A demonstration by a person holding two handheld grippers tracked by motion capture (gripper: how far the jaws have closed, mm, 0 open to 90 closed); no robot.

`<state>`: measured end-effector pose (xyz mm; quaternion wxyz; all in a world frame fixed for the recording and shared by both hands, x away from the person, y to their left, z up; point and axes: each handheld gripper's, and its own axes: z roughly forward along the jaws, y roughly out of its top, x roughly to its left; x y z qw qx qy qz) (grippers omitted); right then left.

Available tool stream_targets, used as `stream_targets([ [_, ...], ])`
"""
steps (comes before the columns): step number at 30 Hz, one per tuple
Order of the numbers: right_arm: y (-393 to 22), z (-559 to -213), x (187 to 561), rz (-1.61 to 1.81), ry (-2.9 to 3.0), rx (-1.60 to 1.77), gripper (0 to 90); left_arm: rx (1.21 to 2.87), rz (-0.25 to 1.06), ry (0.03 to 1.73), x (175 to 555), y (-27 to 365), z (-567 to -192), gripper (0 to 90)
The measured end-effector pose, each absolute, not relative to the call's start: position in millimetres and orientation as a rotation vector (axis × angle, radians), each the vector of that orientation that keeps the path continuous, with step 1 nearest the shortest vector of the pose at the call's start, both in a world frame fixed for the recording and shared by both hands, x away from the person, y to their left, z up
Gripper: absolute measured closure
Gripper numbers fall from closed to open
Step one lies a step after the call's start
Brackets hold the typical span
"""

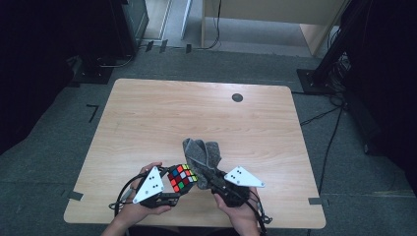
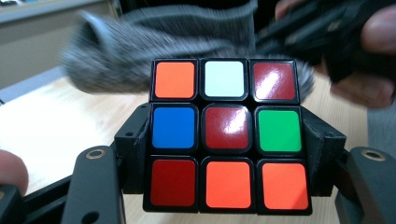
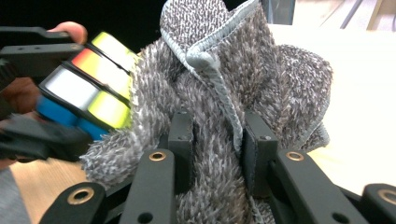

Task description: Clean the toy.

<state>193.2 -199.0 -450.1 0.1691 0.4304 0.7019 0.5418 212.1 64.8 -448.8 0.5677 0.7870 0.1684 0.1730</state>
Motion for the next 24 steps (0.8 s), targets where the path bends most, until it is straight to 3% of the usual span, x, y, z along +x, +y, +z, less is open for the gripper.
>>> stream_targets([
  [8, -181, -421, 173, 1.594, 1.968, 0.989, 69.7, 1.93, 0.437, 0.356, 209, 53, -458, 34.2],
  [16, -193, -446, 184, 1.497, 1.93, 1.137, 70.3, 1.837, 0.405, 0.377, 211, 66, -446, 34.2],
  [24, -183, -424, 171, 1.659, 1.899, 1.058, 70.2, 1.905, 0.478, 0.347, 207, 56, -454, 34.2],
])
